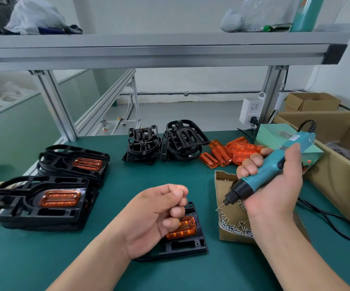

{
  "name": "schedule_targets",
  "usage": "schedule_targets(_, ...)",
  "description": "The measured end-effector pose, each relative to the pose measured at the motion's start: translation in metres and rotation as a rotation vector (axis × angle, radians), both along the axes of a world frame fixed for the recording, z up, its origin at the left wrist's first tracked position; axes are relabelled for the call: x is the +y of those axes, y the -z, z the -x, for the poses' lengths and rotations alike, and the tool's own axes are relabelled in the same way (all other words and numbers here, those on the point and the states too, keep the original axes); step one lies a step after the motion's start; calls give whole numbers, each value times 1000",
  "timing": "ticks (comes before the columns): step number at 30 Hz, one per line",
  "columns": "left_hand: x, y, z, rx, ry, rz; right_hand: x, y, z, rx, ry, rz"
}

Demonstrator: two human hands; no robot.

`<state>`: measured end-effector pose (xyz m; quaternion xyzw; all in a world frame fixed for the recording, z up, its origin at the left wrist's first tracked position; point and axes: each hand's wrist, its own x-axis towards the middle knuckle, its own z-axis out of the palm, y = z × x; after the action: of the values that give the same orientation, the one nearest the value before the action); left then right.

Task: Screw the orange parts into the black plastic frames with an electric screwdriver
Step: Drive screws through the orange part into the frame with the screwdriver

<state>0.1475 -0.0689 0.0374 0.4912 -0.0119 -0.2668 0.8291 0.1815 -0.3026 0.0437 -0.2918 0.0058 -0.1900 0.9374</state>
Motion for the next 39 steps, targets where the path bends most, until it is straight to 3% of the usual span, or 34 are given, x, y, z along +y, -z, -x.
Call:
schedule_targets(8,-17,1,17,-88,45,-176,9,-7,11,-39,-38,13)
schedule_targets(16,-24,5,24,-47,115,-140,13,-11,16,-81,-57,-5)
schedule_targets(39,-25,2,25,25,55,-74,16,-11,19,-108,-61,18)
